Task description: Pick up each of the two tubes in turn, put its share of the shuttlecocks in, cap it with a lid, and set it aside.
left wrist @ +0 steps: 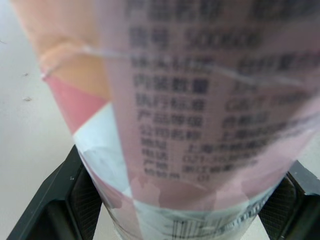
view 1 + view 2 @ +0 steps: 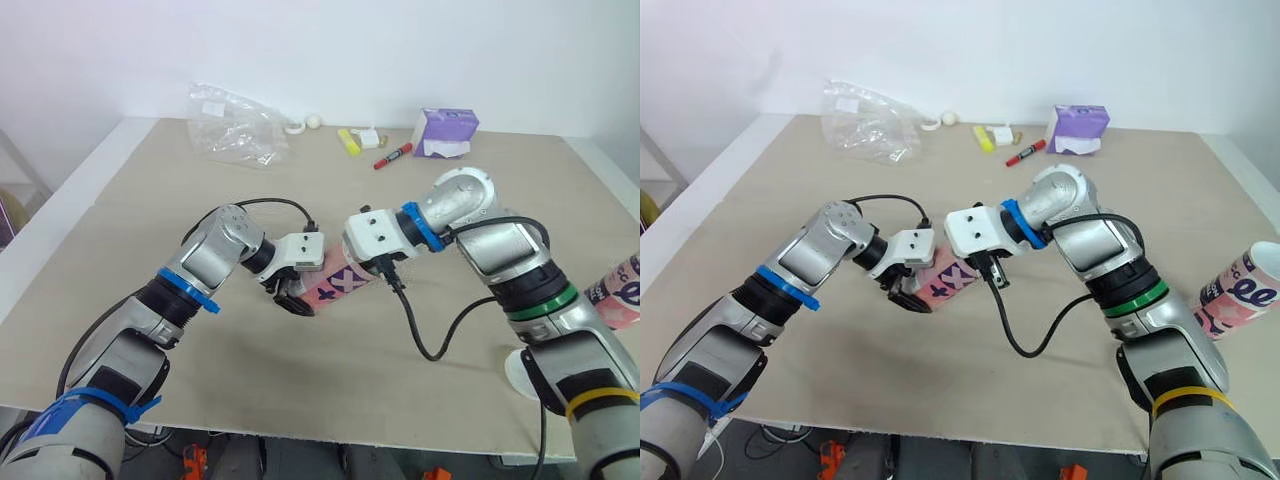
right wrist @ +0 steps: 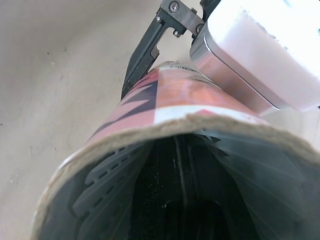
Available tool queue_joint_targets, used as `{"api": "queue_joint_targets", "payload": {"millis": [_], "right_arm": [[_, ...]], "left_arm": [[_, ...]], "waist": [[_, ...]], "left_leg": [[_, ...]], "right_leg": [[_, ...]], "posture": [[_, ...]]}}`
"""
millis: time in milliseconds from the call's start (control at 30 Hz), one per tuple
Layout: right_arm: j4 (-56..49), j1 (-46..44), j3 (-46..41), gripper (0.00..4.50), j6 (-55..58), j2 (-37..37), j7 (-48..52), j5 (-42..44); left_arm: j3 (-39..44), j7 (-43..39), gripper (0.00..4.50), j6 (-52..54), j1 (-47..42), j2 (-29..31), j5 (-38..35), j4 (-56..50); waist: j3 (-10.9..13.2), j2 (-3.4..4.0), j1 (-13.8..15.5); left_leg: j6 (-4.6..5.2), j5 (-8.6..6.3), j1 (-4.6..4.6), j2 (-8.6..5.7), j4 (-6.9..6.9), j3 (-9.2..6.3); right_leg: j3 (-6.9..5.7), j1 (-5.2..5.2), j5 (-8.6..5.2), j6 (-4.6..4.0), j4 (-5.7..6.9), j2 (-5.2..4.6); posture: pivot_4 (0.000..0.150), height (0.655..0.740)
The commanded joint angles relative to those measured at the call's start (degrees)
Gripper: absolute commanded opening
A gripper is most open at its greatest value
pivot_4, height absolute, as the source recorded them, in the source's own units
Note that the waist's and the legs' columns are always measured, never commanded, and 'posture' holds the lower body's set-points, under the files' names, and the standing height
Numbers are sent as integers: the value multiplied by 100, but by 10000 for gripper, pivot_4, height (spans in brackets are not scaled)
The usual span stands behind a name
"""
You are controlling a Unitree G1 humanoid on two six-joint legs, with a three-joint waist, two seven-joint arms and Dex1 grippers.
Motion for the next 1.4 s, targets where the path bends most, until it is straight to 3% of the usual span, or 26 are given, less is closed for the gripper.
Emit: {"api": "queue_joint_targets", "payload": {"millis": [33,367,833,1100,1300,1400], "right_arm": [[44,-70,381,491,-85,372,126,-126],[-113,-30,192,491,-148,407,164,-210],[-825,-310,-854,491,687,-435,171,578],[-1340,327,-1404,491,1198,-1194,85,1101],[-1637,936,-2363,491,1994,-1580,-373,1873],[-1731,1454,-3020,491,2260,-1682,-856,2123]], "left_arm": [[-40,207,37992,-25,-24,-142,130,-44],[6,192,37992,-26,37,-33,140,-46],[66,97,37992,-45,352,290,150,-196],[162,175,37992,-166,436,372,159,-118],[412,323,37992,-535,747,468,96,-101],[964,681,37992,-1035,1066,251,-310,-11]], "waist": [[-3,-1,-10],[-11,-4,-37],[-6,-5,-30],[-4,-9,-27],[-4,-9,-28],[-4,-9,-27]], "left_leg": [[0,0,3,0,-1,0],[-1,0,12,0,-4,0],[-3,2,-29,1,-15,0],[-3,2,-31,0,-17,0],[-3,2,-29,2,-17,2],[-2,2,-27,3,-17,2]], "right_leg": [[0,2,0,0,0,0],[0,4,2,-4,1,0],[0,-36,-3,-5,1,0],[0,-38,-6,-6,0,-2],[1,-40,-5,-8,0,-2],[0,-38,-3,-10,0,-2]], "posture": [[1500,7400],[1500,7400],[1500,7400],[1500,7400],[1500,7400],[1500,7400]]}}
